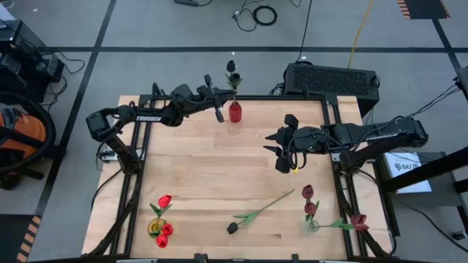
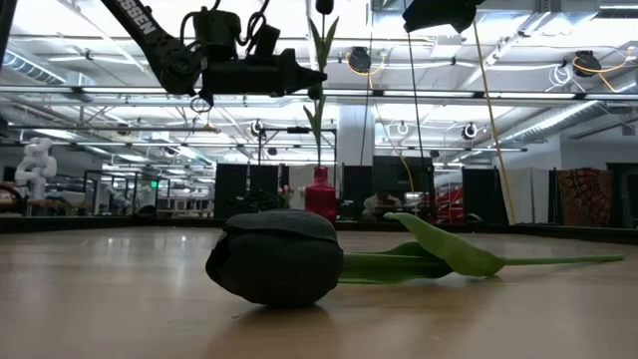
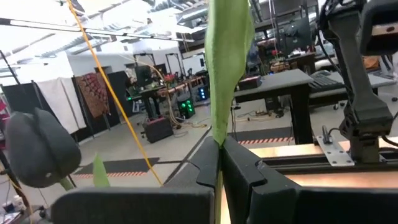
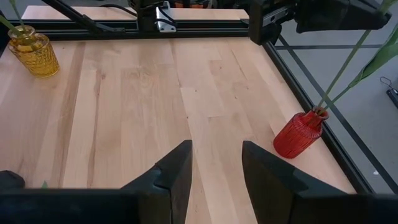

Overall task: Sort flowers into vase by color
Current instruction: Put the top black flower into the red vase

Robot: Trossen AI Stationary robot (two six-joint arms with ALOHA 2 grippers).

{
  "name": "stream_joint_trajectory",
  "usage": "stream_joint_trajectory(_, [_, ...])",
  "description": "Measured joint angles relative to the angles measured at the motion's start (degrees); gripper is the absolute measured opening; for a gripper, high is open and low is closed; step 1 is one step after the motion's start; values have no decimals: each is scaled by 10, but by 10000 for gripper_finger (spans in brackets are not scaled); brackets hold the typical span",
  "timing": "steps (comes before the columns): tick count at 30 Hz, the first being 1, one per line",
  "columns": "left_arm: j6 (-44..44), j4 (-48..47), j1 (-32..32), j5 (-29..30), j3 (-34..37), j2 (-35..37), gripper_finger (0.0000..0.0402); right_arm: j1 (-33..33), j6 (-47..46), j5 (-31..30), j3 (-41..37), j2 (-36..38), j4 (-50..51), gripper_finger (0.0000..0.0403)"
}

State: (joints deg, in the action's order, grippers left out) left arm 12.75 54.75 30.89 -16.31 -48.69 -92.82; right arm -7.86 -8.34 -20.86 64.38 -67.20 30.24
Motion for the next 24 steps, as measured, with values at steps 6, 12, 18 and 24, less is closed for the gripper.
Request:
stream_joint_trajectory(6, [-4, -14, 0, 23, 0, 0, 12, 0, 0, 0, 0, 0, 0, 132])
stream_joint_trajectory(12, [-4, -45, 0, 62, 0, 0, 25, 0, 0, 0, 0, 0, 0, 132])
stream_joint_trajectory(18, [-5, -50, -5, 63, 0, 0, 54, 0, 0, 0, 0, 0, 0, 132])
stream_joint_trajectory(24, [-5, -68, -16, 63, 0, 0, 91, 0, 0, 0, 0, 0, 0, 132])
